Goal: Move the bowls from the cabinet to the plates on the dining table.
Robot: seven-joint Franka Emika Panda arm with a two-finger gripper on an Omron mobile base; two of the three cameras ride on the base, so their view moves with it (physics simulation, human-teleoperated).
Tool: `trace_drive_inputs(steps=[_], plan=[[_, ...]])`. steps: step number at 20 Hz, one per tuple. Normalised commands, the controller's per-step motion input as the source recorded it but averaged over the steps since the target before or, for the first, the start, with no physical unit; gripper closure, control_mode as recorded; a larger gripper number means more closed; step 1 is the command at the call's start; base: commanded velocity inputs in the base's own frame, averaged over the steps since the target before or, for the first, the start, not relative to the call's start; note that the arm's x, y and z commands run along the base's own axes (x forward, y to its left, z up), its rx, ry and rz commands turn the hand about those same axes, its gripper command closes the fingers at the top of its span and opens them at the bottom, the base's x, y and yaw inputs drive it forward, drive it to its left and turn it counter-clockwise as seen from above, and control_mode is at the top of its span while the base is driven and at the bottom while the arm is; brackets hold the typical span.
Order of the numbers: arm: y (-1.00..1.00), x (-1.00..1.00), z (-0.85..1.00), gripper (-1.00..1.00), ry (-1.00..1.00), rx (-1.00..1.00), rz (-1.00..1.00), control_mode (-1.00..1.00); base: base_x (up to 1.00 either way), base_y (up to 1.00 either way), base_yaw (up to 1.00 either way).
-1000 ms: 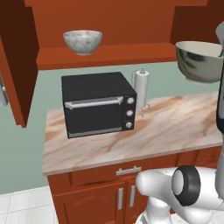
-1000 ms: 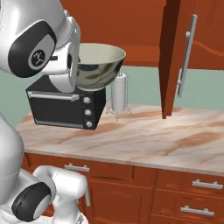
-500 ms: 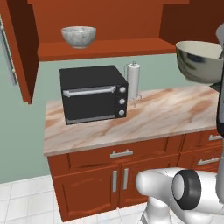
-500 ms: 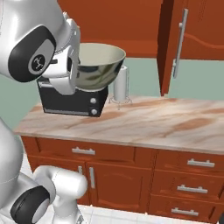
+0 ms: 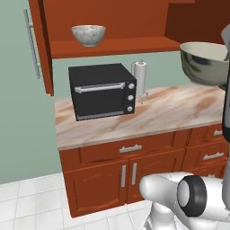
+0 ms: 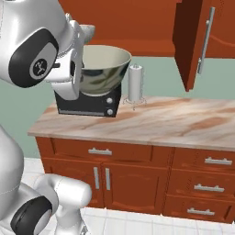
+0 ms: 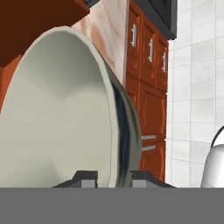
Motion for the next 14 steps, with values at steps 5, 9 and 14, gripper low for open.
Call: trace_drive_inputs(steps=[5,9,14], plan=[[0.00,0.00,0.00,1.00,0.00,0.00,0.00,1.00,-0.22,0.14,-0.16],[0.00,0.00,0.00,1.00,0.00,0.00,0.00,1.00,0.00,0.00,-0.25],[0.00,0.00,0.00,1.00,0.00,0.00,0.00,1.00,0.00,0.00,-0.25]])
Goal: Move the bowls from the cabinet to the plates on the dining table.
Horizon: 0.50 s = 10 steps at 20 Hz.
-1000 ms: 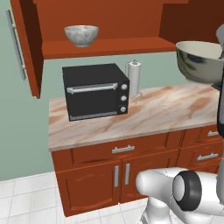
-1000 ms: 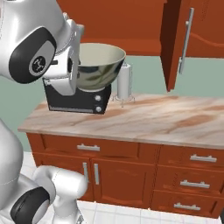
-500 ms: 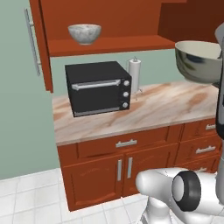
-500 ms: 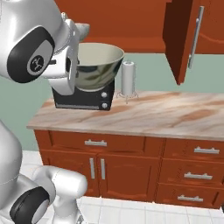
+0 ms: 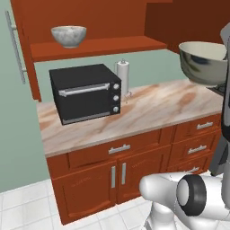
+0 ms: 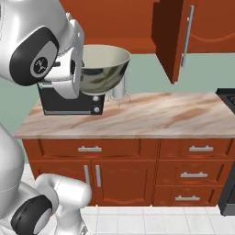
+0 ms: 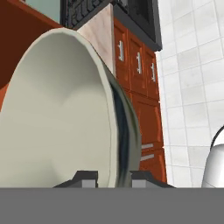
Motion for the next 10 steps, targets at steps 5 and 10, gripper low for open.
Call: trace_drive_inputs(steps=[5,10], plan=[[0.00,0.00,0.00,1.00,0.00,0.00,0.00,1.00,0.00,0.00,-0.25],[0.00,0.00,0.00,1.00,0.00,0.00,0.00,1.00,0.00,0.00,-0.25]])
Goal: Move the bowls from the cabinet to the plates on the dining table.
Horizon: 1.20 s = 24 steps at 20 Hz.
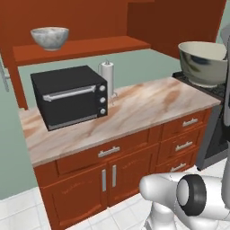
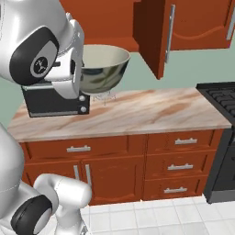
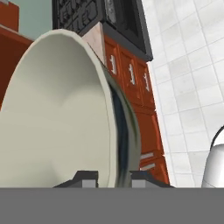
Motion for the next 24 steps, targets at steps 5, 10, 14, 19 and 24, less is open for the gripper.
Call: trace_drive_inputs(steps=[5,10,14,19,24], plan=[[0.00,0.00,0.00,1.00,0.00,0.00,0.00,1.00,0.00,0.00,-0.25],[0.00,0.00,0.00,1.00,0.00,0.00,0.00,1.00,0.00,0.00,-0.25],[0.00,0.00,0.00,1.00,0.00,0.00,0.00,1.00,0.00,0.00,-0.25],[0.00,0.00,0.00,1.00,0.00,0.00,0.00,1.00,0.00,0.00,-0.25],[0.00,0.00,0.00,1.00,0.00,0.00,0.00,1.00,0.00,0.00,-0.25]])
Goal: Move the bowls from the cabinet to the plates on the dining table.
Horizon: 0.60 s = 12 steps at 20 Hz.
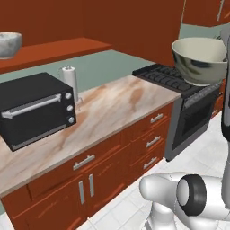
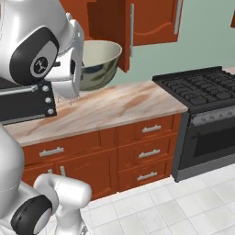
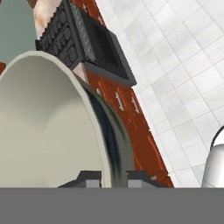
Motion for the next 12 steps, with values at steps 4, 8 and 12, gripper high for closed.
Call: trace_drive_inputs(steps=[4,8,12], plan=[[0.00,0.00,0.00,1.00,0.00,0.00,0.00,1.00,0.00,0.00,-0.25],[0.00,0.00,0.00,1.00,0.00,0.00,0.00,1.00,0.00,0.00,-0.25],[0.00,0.00,0.00,1.00,0.00,0.00,0.00,1.00,0.00,0.00,-0.25]])
